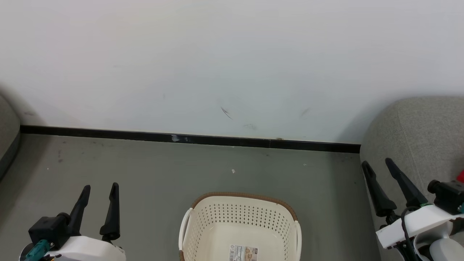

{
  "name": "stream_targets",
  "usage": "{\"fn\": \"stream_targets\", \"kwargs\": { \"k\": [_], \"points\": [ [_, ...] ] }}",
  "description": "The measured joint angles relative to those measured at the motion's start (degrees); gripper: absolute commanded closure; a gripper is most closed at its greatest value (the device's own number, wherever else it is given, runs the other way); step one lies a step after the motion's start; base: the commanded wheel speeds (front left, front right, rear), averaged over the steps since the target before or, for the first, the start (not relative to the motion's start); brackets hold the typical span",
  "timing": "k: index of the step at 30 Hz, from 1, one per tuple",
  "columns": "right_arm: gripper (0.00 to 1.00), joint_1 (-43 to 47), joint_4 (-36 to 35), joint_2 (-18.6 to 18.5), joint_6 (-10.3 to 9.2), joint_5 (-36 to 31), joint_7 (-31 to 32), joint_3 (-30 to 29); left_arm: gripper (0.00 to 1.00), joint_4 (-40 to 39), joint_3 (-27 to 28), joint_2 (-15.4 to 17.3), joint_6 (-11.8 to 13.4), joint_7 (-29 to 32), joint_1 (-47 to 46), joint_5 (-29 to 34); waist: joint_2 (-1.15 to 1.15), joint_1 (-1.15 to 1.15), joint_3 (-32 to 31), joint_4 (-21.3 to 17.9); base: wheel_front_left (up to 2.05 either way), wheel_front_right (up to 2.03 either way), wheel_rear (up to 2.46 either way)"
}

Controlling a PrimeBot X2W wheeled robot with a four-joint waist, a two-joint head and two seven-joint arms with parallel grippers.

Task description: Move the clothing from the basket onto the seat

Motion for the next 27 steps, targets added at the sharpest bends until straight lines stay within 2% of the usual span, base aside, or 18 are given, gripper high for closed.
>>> {"fn": "stream_targets", "kwargs": {
  "k": [13,27],
  "points": [
    [0.0,3.99,-3.83,2.64,0.0,-4.16,0.0,-1.18,0.0,-0.99,0.29,-0.47,-3.04,0.0,2.69,1.9,0.0,0.0,0.01,-0.48,0.0,0.0,0.0],
    [0.0,6.07,-6.02,4.45,0.0,-7.08,0.0,-2.85,0.0,-1.38,1.58,-1.07,-3.6,0.0,3.3,3.64,0.0,0.0,0.17,-0.81,0.0,0.0,0.0]
  ]
}}
